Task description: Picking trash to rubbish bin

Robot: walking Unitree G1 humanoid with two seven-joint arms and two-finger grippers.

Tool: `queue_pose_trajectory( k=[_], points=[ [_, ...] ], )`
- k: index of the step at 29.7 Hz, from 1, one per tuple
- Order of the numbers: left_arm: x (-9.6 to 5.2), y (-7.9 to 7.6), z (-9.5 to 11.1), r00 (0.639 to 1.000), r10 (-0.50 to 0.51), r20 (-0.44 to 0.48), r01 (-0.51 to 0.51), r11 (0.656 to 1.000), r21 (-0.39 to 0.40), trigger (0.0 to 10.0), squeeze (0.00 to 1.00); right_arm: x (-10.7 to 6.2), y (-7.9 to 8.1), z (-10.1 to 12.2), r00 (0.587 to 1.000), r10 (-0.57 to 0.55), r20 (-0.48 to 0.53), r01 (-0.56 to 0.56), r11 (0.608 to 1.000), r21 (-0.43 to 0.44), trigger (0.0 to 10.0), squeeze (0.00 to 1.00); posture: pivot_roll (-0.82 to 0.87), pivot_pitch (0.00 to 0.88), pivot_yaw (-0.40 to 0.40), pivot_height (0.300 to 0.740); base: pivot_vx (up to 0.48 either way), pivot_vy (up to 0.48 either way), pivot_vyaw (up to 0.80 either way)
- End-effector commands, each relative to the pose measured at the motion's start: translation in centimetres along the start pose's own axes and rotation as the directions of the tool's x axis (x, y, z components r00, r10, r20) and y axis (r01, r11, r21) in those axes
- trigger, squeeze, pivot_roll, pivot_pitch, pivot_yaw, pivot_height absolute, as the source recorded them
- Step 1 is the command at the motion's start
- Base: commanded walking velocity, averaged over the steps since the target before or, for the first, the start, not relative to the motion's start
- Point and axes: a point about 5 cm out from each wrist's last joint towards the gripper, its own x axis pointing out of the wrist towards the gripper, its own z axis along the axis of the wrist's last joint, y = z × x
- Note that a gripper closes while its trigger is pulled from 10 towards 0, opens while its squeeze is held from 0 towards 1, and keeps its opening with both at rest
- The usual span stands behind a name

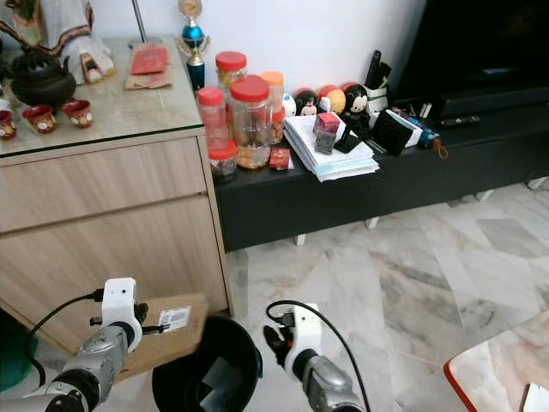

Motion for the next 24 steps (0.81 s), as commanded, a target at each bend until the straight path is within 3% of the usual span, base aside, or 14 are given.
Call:
queue_pose_trajectory(
  k=[1,9,24],
  points=[
    [0.1,-0.6,0.0,0.999,-0.027,-0.021,0.027,1.0,0.016,10.0,0.0,0.1,-0.1,0.6,1.0,0.009,0.013,-0.009,1.0,-0.015,10.0,0.0,0.06,0.034,-0.022,0.74,0.0,0.0,0.0],
    [0.3,-1.7,0.6,0.997,-0.082,-0.016,0.082,0.996,0.031,10.0,0.0,0.4,0.8,1.1,0.993,0.112,0.02,-0.112,0.993,-0.026,10.0,0.0,0.05,0.043,-0.028,0.74,0.0,0.0,0.0],
    [0.5,-2.1,1.4,0.996,-0.09,-0.005,0.09,0.995,0.042,10.0,0.0,0.4,0.9,1.3,0.989,0.148,0.02,-0.147,0.989,-0.034,10.0,0.0,0.04,0.047,-0.031,0.74,0.0,0.0,0.0]
  ],
)
